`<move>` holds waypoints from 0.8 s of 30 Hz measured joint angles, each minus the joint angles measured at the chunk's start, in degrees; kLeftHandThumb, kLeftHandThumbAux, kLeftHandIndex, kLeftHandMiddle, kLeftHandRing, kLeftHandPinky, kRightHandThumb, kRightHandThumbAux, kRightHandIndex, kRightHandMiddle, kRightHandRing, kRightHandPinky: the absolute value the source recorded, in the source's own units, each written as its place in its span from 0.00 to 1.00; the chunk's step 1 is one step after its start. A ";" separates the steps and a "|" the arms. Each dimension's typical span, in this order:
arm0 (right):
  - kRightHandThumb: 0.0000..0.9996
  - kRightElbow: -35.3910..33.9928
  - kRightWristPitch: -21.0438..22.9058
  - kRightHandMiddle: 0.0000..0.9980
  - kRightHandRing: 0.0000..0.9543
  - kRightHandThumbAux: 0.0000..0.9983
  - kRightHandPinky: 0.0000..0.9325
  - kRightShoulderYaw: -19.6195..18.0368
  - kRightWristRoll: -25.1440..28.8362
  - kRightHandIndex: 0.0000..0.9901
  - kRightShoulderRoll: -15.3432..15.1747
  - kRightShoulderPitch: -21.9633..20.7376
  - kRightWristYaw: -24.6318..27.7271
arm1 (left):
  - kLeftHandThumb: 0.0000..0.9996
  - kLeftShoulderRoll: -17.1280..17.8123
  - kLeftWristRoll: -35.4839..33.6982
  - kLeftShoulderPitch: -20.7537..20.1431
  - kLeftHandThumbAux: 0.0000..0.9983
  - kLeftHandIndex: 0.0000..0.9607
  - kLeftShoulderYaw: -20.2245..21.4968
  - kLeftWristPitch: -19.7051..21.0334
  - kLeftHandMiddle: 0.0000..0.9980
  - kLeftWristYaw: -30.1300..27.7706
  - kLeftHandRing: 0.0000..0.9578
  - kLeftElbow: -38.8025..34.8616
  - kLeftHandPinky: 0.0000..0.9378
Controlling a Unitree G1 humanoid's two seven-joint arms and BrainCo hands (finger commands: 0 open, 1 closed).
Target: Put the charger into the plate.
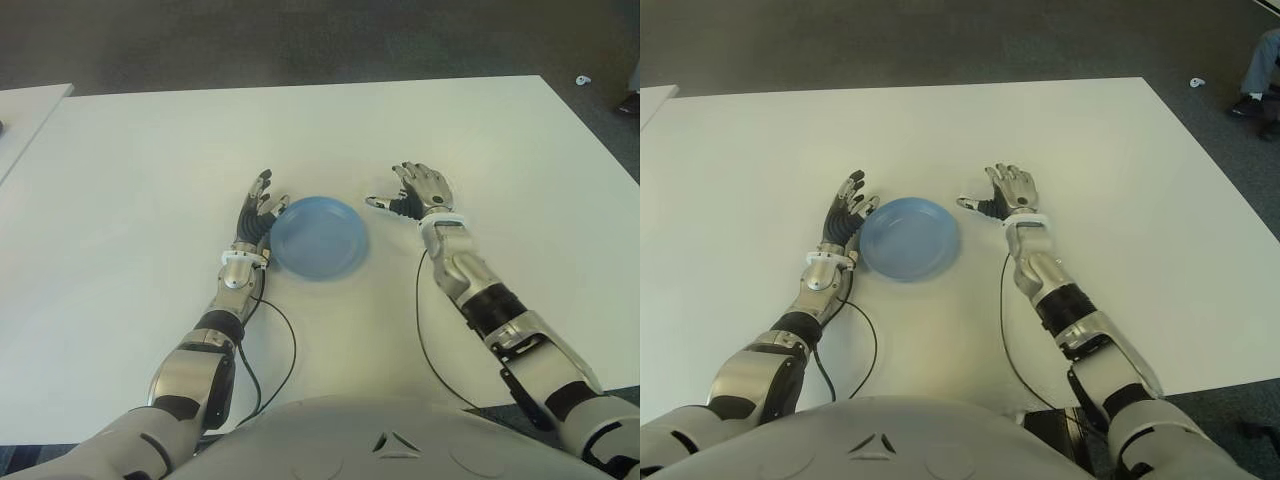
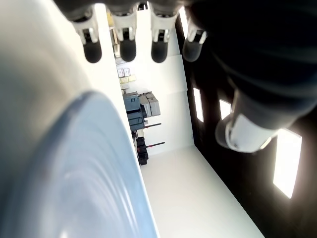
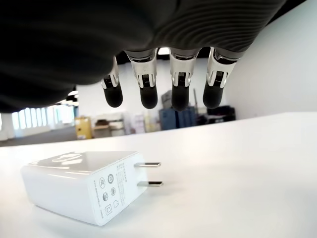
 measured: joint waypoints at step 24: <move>0.48 5.23 -11.91 0.00 0.00 0.13 0.00 0.57 -0.56 0.00 -3.00 -2.16 4.88 | 0.02 0.09 -0.03 0.00 0.62 0.02 0.02 -0.90 0.05 0.00 0.03 -0.02 0.03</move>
